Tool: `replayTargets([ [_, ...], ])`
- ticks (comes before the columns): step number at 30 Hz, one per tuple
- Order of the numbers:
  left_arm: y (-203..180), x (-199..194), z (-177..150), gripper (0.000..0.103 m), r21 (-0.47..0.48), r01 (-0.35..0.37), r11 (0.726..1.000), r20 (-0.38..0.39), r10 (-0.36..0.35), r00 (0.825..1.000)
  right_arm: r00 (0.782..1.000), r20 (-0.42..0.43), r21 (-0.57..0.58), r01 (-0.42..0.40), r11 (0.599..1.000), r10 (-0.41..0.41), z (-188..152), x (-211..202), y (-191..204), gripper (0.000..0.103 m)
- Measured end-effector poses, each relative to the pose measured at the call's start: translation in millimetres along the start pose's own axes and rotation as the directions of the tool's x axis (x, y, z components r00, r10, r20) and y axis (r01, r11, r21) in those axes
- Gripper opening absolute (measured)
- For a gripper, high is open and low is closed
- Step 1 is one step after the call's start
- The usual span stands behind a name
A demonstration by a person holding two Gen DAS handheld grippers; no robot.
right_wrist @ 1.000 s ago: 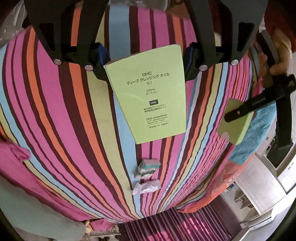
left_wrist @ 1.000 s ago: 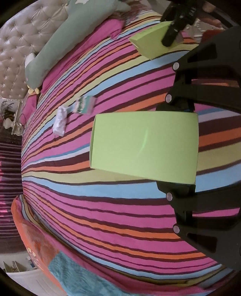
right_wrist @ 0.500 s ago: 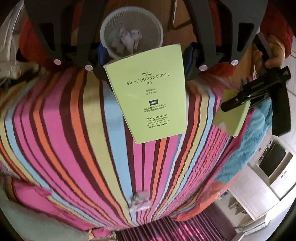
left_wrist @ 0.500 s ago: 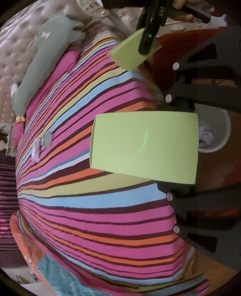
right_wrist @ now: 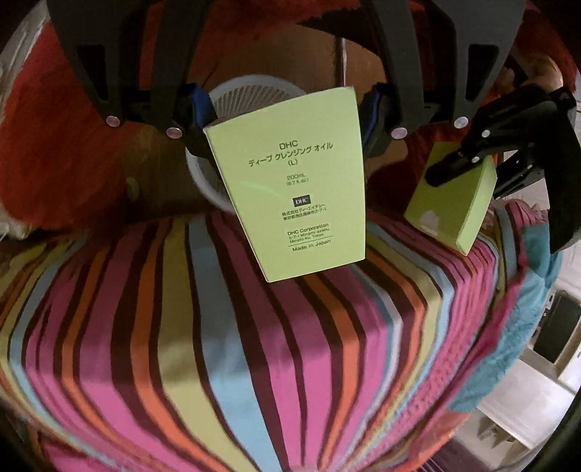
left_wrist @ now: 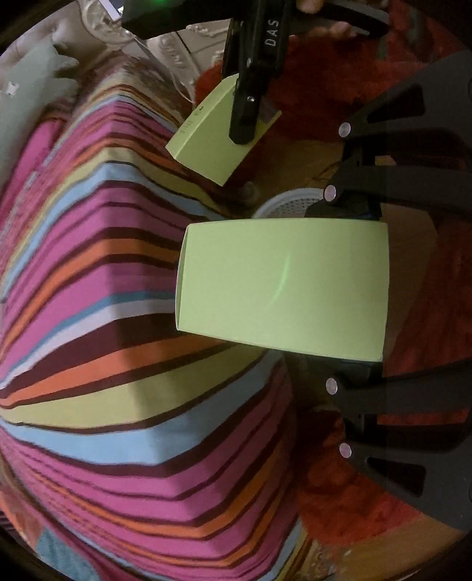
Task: Collect trash
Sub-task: 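Carry both green boxes down over the white mesh wastebasket, then open both tools to drop the green boxes into the wastebasket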
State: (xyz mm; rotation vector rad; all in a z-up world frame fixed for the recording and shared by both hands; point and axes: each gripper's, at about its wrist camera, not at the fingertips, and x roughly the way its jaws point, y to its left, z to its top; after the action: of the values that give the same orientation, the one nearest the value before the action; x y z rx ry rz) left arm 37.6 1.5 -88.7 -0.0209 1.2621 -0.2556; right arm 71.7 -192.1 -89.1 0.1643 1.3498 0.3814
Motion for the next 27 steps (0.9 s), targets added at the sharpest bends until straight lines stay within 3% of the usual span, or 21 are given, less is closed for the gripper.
replayTargets([
  [7,-3.3,45.9,5.8,0.049,-0.011,0.006,1.000,-0.148,-0.008,0.989,0.987,-0.158,0.113,-0.018,0.993,0.036,-3.3,46.2,-19.2,0.060],
  [10,-8.8,71.1,6.2,0.049,0.016,0.009,1.000,-0.234,-0.005,0.972,0.978,-0.207,0.123,0.004,0.992,0.022,0.3,61.1,-20.0,0.060],
  [17,-21.1,121.2,5.5,0.049,0.053,0.014,0.998,-0.393,0.008,0.919,0.952,-0.307,0.133,0.047,0.990,-0.004,1.2,95.0,-22.6,0.060],
  [23,-15.1,157.1,8.5,0.049,0.004,0.003,1.000,-0.487,-0.001,0.873,0.915,-0.401,0.241,0.059,0.969,0.044,2.0,129.9,-44.3,0.060],
  [27,-9.6,182.8,4.9,0.049,-0.050,-0.004,0.999,-0.548,-0.024,0.836,0.902,-0.425,0.318,0.070,0.946,0.076,0.2,143.4,-54.6,0.060],
])
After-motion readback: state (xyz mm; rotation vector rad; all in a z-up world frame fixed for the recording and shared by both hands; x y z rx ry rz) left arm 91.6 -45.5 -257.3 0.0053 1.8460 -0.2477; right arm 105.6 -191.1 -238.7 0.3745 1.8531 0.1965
